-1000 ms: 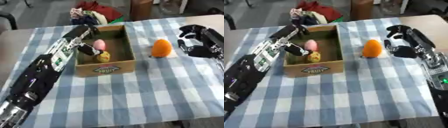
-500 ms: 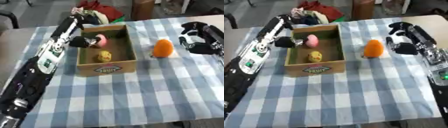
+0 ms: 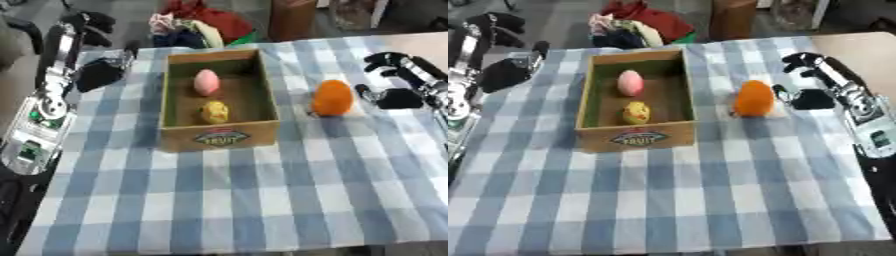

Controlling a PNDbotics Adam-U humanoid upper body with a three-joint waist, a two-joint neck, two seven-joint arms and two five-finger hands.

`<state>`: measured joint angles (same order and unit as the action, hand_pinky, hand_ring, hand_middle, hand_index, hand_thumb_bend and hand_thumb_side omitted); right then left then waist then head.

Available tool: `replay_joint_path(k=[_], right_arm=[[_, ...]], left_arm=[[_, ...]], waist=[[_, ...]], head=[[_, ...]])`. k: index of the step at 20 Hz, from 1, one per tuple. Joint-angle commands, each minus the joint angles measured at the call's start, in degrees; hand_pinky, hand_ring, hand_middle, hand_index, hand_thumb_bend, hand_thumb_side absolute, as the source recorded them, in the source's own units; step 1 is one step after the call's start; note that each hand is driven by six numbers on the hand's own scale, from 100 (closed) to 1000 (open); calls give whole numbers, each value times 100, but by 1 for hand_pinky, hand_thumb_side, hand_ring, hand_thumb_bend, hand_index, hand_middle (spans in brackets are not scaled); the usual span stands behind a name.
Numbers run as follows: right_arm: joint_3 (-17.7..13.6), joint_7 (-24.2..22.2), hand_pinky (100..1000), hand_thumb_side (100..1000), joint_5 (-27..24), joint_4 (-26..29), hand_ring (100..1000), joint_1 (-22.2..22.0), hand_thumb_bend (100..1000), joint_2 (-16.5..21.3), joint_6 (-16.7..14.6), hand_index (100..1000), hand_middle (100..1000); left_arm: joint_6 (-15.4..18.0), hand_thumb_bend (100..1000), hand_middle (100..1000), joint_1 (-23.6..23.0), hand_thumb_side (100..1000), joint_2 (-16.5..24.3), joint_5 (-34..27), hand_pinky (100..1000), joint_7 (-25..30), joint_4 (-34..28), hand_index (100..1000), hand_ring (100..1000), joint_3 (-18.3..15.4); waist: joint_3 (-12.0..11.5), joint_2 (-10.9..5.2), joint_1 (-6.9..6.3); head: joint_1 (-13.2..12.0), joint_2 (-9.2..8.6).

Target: Pick up objects on the table and place them in the box.

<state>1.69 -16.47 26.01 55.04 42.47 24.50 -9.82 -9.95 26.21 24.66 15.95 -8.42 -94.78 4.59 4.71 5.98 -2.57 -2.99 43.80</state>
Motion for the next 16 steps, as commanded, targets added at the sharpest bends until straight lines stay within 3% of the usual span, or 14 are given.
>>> replay_joint_path(k=[1, 7, 16], right_arm=[[-89, 39, 885, 182, 283, -240, 941, 195, 308, 75, -91, 863, 728], [-136, 9, 889, 202, 586, -665, 944, 246, 319, -123, -129, 867, 734], [-131, -76, 887, 204, 771, -876, 941, 314, 301, -356, -207, 851, 716]], left_arm=[[-41, 389, 596, -40, 231, 174, -81, 729, -34, -254, 714, 570, -136], [-64, 384, 593, -150, 230, 127, -146, 729, -101, -283, 712, 569, -266], [-38, 377, 594, -187, 238, 68, -179, 733, -3, -221, 713, 571, -241]], waist=[[-24, -76, 9], [-65, -77, 1], [-67, -73, -10]], head=[[39, -27], [71, -15], [98, -4]])
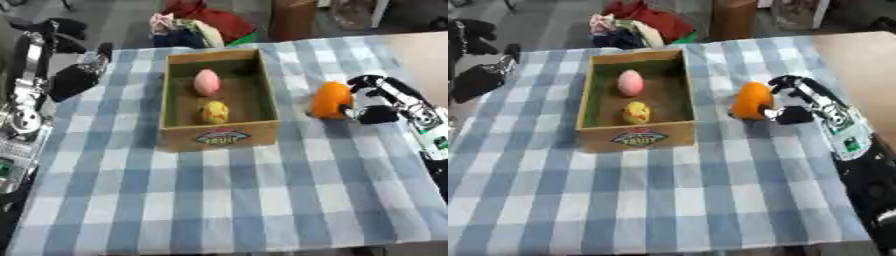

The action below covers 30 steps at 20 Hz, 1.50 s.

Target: Pick up objects on the table and place them in the box.

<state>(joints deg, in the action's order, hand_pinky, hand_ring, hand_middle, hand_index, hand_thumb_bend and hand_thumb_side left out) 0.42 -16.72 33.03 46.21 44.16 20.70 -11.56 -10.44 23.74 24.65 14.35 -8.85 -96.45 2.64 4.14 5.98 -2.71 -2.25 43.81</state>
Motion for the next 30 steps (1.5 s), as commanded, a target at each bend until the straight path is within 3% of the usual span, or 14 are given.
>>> replay_joint_path(k=[1, 4, 6, 7, 9, 11, 19, 30], right_arm=[[4, -80, 888, 196, 88, -7, 938, 145, 292, 4, -47, 839, 701], [17, -145, 880, 103, 140, -34, 922, 139, 202, -45, -82, 740, 651], [6, -68, 867, 100, 174, -9, 896, 132, 100, -57, -95, 592, 607], [-2, 13, 855, 100, 194, 11, 874, 129, 100, -57, -94, 493, 574], [-17, 254, 842, 100, 234, 51, 845, 120, 100, -60, -77, 379, 528], [-17, 462, 838, 100, 250, 75, 837, 114, 100, -60, -69, 330, 512], [18, 638, 835, 100, 115, 404, 831, 309, 100, 2, -80, 327, 502], [121, 615, 843, 100, 207, 514, 829, 1112, 100, -199, -241, 330, 502]], left_arm=[[18, 376, 595, 60, 240, 65, -24, 733, 54, -49, 714, 572, -39], [33, 372, 595, 53, 241, 58, -21, 734, 87, -32, 715, 572, -28], [39, 371, 595, 45, 242, 56, -23, 734, 103, -22, 715, 572, -23], [43, 370, 595, 42, 243, 55, -24, 734, 109, -18, 715, 572, -23], [46, 368, 595, 38, 243, 50, -26, 735, 116, -10, 715, 572, -23], [52, 367, 595, 37, 244, 48, -30, 735, 122, -5, 716, 572, -19], [59, 360, 597, 19, 248, 37, -25, 736, 150, 5, 718, 573, -22], [88, 350, 598, 57, 247, -50, -20, 737, 249, -10, 719, 574, 53]], waist=[[-11, -73, 2], [-15, -73, -3], [-16, -71, -3], [-14, -71, -1], [-12, -69, 5], [-10, -68, 14], [-13, -75, 34], [-107, -107, 57]], head=[[26, -4], [36, 2], [40, 3], [41, 5], [42, 7], [42, 6], [49, 4], [186, 9]])
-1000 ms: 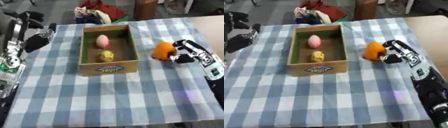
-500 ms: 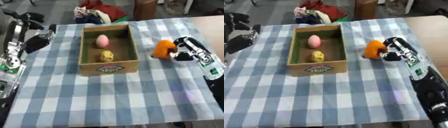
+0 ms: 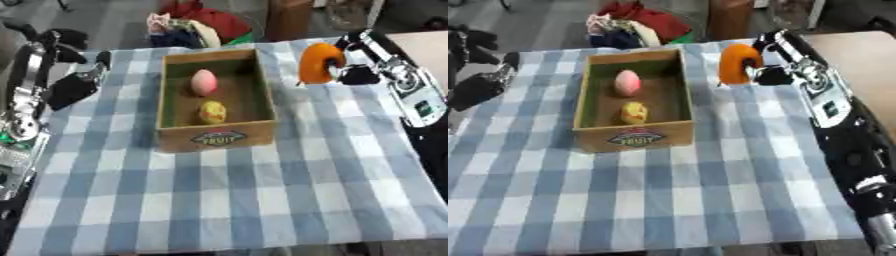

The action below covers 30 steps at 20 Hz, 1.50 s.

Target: Pick up objects on the table and place them in the box.

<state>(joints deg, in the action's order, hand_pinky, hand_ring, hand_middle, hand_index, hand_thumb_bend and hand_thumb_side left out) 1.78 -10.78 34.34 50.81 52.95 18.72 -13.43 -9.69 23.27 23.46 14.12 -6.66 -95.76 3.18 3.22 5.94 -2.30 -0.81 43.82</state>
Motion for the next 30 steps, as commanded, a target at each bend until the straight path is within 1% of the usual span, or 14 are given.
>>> replay_joint_path(k=[1, 4, 13, 15, 17, 18, 19, 20, 21, 22, 24, 26, 29, 30], right_arm=[[-19, 27, 843, 100, 110, 23, 829, 268, 100, -25, -68, 330, 502], [2, 27, 850, 100, 184, -24, 829, 336, 100, -82, -123, 335, 508], [131, -109, 864, 100, 997, -513, 830, 710, 100, -882, -446, 354, 520], [129, -121, 863, 100, 1176, -583, 836, 717, 100, -1021, -517, 488, 539], [149, -172, 868, 100, 1330, -630, 842, 706, 100, -1133, -603, 569, 565], [154, -194, 872, 100, 1396, -642, 850, 697, 104, -1168, -632, 693, 611], [153, -197, 873, 100, 1459, -645, 853, 687, 135, -1196, -645, 747, 634], [146, -174, 875, 175, 1513, -637, 862, 678, 223, -1212, -645, 847, 696], [137, -128, 876, 202, 1561, -624, 863, 670, 253, -1213, -634, 866, 709], [131, -65, 877, 292, 1617, -609, 869, 666, 336, -1203, -608, 913, 747], [99, 93, 874, 352, 1722, -568, 875, 659, 458, -1173, -525, 938, 780], [51, 281, 866, 354, 1778, -482, 873, 646, 463, -1124, -441, 939, 778], [1, 571, 844, 287, 1664, -294, 862, 610, 375, -1012, -332, 916, 749], [1, 662, 832, 230, 1582, -218, 859, 588, 302, -953, -300, 899, 731]], left_arm=[[14, 350, 598, 108, 247, 64, 3, 737, 33, -80, 719, 574, 2], [21, 347, 598, 125, 248, 44, 1, 738, 47, -84, 719, 574, 21], [63, 336, 598, 243, 250, -116, -15, 738, 162, -89, 718, 575, 151], [68, 326, 597, 252, 252, -139, -23, 738, 174, -85, 718, 574, 166], [73, 323, 597, 257, 252, -157, -28, 738, 191, -77, 718, 575, 183], [75, 322, 598, 260, 252, -162, -29, 738, 196, -74, 718, 575, 187], [76, 322, 597, 263, 252, -168, -29, 739, 195, -73, 718, 575, 186], [77, 321, 598, 265, 252, -173, -30, 740, 193, -73, 718, 575, 185], [76, 321, 598, 263, 253, -175, -32, 740, 190, -72, 718, 575, 184], [76, 323, 598, 255, 249, -175, -34, 739, 188, -70, 718, 575, 185], [74, 319, 598, 241, 253, -171, -36, 739, 183, -67, 718, 575, 182], [76, 312, 599, 228, 253, -165, -39, 741, 166, -72, 719, 576, 164], [82, 308, 599, 192, 251, -152, -54, 743, 123, -92, 718, 577, 117], [79, 307, 599, 174, 250, -145, -61, 743, 101, -96, 718, 577, 99]], waist=[[-24, -104, 17], [-64, -104, 26], [-375, -63, 37], [-410, -57, 33], [-433, -54, 28], [-439, -52, 27], [-444, -51, 27], [-446, -51, 27], [-446, -50, 27], [-441, -50, 25], [-427, -49, 26], [-402, -46, 23], [-360, -37, 5], [-344, -32, -2]], head=[[49, 8], [95, 6], [333, -76], [380, -83], [407, -95], [409, -100], [410, -103], [414, -106], [411, -112], [407, -116], [411, -126], [386, -141], [341, -159], [323, -167]])
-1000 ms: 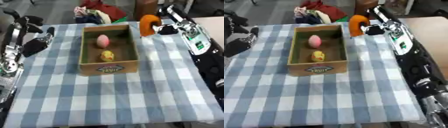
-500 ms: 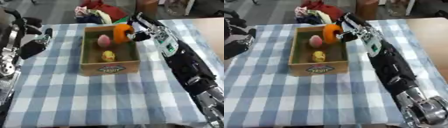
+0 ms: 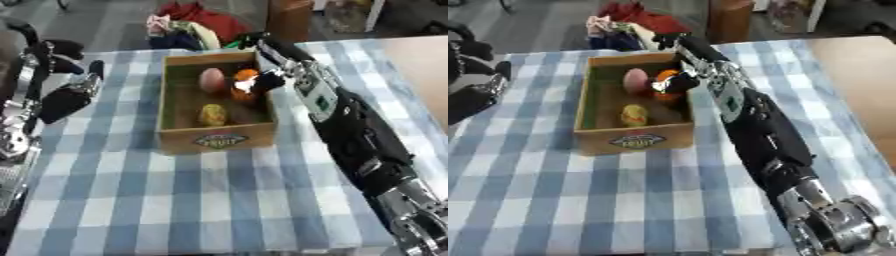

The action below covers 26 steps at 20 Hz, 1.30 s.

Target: Pick up objects on the table and place them in the box.

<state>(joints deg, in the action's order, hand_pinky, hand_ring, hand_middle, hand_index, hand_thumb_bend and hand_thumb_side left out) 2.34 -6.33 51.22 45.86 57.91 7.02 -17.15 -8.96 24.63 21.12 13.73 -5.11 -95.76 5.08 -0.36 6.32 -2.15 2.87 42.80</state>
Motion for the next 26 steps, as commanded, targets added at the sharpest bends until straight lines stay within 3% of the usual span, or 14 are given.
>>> replay_joint_path(k=[1, 7, 18, 26], right_arm=[[-48, 284, 826, 211, -202, 368, 858, 56, 274, 295, 93, 893, 723], [-51, 121, 750, 122, -785, 1053, 840, -404, 100, 877, -40, 848, 664], [-264, 260, 637, 112, -1843, 2540, 800, -1452, 100, 1579, 524, 837, 618], [-386, 180, 604, 118, -2667, 3050, 785, -1945, 100, 1751, 908, 832, 602]], left_arm=[[3, 306, 599, 16, 251, 101, -28, 743, -77, -97, 718, 577, -109], [20, 295, 597, -174, 252, 143, -129, 747, -233, -49, 713, 578, -199], [252, 281, 597, -430, 249, 134, -481, 752, -603, 37, 708, 590, -242], [294, 273, 592, -585, 252, 101, -576, 750, -753, 48, 705, 584, -288]], waist=[[34, -64, -25], [223, -31, -61], [387, 12, -94], [413, 40, -98]], head=[[-61, -72], [-202, -88], [-366, -25], [-561, 115]])
